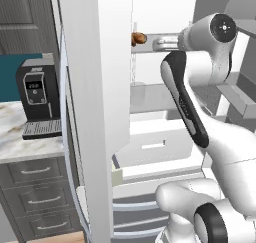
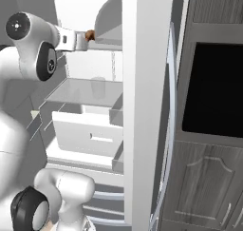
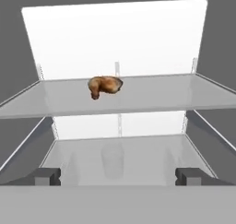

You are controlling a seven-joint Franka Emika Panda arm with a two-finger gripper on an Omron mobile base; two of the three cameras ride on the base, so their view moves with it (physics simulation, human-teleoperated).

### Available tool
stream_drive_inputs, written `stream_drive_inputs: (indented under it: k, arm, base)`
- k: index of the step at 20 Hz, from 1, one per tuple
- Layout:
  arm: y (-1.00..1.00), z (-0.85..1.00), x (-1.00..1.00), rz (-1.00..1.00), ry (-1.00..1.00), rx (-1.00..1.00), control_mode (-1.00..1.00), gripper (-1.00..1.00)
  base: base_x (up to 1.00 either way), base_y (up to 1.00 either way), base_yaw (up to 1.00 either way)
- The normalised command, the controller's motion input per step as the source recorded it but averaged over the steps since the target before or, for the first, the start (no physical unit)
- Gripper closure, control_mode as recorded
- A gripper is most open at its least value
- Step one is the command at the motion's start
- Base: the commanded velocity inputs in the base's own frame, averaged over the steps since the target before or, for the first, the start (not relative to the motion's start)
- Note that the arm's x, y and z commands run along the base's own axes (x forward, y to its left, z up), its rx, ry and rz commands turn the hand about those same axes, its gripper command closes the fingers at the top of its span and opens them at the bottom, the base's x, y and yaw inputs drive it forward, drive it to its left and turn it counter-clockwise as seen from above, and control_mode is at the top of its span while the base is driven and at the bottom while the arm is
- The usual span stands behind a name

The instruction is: Place the condiment bottle and mayonnaise from the counter to the top shelf of the fridge. If the existing items in the fridge are on the top shelf, move them to other shelves.

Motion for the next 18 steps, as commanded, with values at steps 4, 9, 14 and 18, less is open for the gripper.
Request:
stream_drive_inputs:
  k: [4, 9, 14, 18]
  arm:
    - [0.31, 0.03, 0.87, -0.03, 0.01, 0.0, -1.0, -1.0]
    - [0.18, 0.0, 0.8, 0.0, 0.05, 0.0, -1.0, -1.0]
    - [0.14, -0.13, 0.73, 0.0, 0.04, 0.0, -1.0, -1.0]
    - [0.13, -0.23, 0.82, 0.0, 0.05, 0.0, -1.0, -1.0]
  base:
    - [0.0, 0.0, 0.0]
    - [0.0, 0.0, 0.0]
    - [0.0, 0.0, 0.0]
    - [0.0, 0.0, 0.0]
